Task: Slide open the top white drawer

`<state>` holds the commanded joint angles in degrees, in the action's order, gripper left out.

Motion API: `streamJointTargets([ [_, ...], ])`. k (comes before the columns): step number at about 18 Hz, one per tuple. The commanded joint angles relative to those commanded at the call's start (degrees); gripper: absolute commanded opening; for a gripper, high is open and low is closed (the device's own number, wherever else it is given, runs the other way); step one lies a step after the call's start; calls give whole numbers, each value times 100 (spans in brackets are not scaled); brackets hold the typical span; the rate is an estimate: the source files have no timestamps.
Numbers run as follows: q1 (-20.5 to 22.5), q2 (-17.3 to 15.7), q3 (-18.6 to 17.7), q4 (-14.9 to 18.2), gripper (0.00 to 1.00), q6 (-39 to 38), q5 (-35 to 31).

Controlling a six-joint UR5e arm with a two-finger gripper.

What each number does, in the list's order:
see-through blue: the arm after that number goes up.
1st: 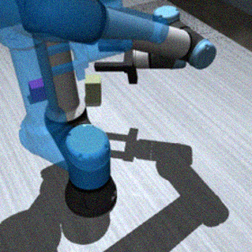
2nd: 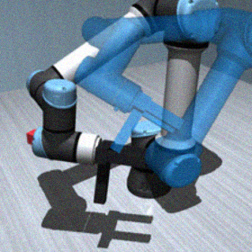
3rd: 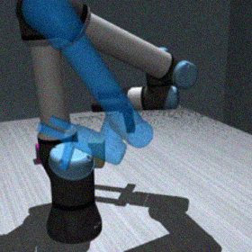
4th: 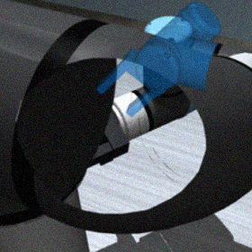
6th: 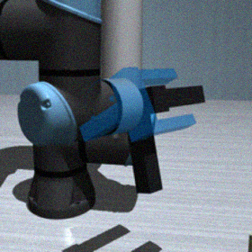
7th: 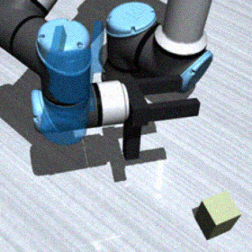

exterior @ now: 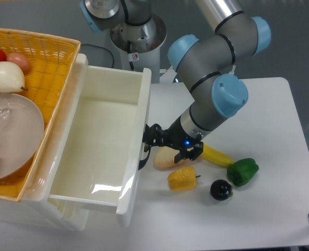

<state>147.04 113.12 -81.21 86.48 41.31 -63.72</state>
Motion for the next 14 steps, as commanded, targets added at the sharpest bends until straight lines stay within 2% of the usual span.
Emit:
streamJointTargets([
  [14, 70, 0, 53, 44, 100, 44, 79],
])
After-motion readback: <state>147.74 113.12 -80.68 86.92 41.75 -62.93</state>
